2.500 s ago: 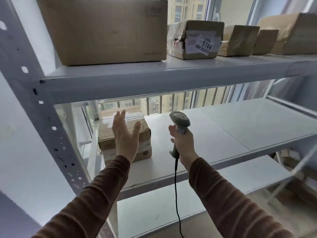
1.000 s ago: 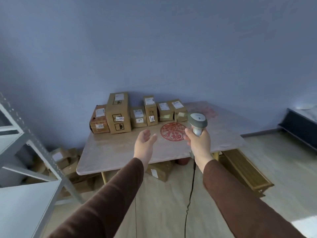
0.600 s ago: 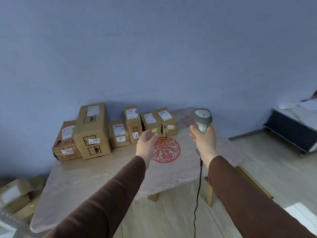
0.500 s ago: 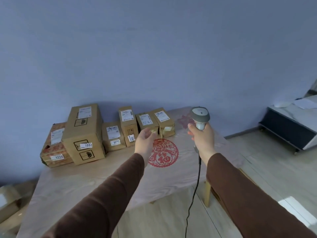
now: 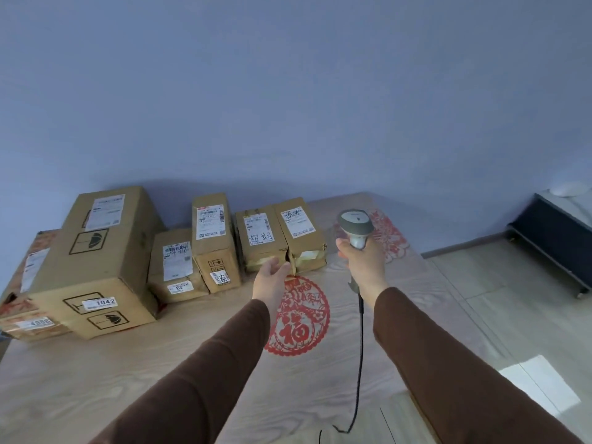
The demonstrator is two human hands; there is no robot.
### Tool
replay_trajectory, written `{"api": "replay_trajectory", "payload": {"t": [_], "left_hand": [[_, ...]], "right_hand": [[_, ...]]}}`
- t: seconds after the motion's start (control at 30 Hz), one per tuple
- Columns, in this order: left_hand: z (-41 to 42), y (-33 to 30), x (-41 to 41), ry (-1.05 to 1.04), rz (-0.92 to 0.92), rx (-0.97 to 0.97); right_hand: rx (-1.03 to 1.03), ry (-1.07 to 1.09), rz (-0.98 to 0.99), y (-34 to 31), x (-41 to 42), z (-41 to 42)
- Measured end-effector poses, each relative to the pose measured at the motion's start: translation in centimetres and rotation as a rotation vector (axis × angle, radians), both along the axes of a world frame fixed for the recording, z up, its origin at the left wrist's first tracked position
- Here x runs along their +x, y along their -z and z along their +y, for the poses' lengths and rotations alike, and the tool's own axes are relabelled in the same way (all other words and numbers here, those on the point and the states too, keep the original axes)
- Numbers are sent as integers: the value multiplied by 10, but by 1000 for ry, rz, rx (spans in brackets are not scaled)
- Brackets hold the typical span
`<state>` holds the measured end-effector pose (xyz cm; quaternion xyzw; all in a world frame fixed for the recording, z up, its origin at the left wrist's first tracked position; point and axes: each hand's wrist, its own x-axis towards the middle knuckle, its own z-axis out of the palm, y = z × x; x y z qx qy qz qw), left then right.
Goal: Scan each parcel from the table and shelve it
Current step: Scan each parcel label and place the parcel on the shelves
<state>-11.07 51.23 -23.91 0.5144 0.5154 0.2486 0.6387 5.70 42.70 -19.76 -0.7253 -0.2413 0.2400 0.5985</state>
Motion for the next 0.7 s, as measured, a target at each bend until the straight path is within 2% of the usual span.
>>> {"api": "replay_trajectory", "payload": {"t": [0.37, 0.7], "left_hand": [[62, 66, 116, -130, 78, -38], [79, 99, 141, -230, 124, 52]], "right_hand": [[-73, -88, 253, 100, 89, 100], [-99, -134, 443, 149, 98, 132]]}}
